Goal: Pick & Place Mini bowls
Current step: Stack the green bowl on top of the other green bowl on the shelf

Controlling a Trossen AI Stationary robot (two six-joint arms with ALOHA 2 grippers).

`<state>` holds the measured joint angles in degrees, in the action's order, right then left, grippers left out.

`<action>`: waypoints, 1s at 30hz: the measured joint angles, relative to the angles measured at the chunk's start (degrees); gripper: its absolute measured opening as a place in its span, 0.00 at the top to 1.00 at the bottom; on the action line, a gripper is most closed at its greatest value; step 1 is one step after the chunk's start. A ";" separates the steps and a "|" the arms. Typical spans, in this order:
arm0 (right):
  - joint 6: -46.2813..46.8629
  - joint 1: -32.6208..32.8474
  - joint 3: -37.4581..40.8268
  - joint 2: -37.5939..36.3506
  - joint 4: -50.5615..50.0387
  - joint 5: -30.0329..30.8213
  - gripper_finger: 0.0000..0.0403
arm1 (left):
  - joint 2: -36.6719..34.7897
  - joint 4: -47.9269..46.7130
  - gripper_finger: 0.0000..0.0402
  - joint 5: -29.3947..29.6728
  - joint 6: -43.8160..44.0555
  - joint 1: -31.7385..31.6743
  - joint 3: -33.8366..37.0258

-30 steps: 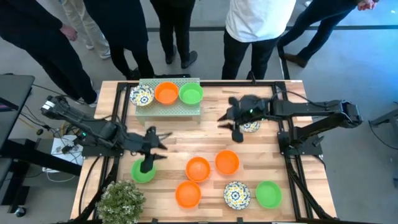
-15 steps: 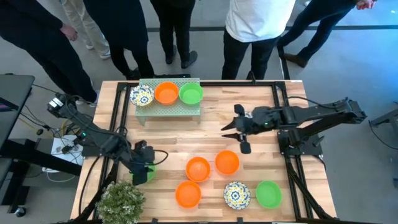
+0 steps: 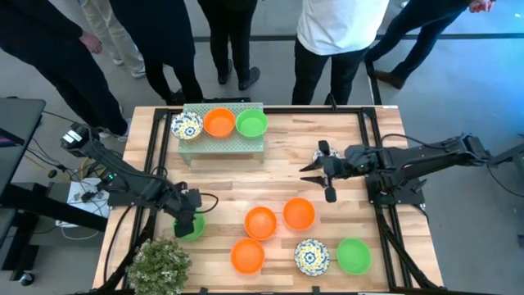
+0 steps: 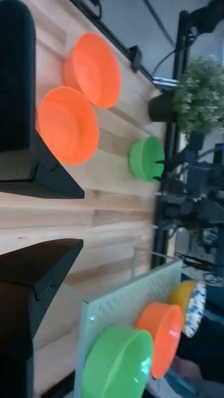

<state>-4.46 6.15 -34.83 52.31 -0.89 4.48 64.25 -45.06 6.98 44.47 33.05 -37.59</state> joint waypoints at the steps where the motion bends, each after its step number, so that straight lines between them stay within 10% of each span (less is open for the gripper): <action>1: 0.02 0.00 -0.05 0.62 0.19 0.03 0.73 | 0.00 0.06 0.57 0.02 0.00 -0.27 0.43; 30: -4.64 -1.51 -0.11 3.88 7.37 0.06 0.73 | -0.13 0.83 0.57 0.22 -2.16 -3.53 3.97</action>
<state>-9.10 4.64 -34.94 56.18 6.48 4.54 64.12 -44.23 7.20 42.30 29.52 -33.63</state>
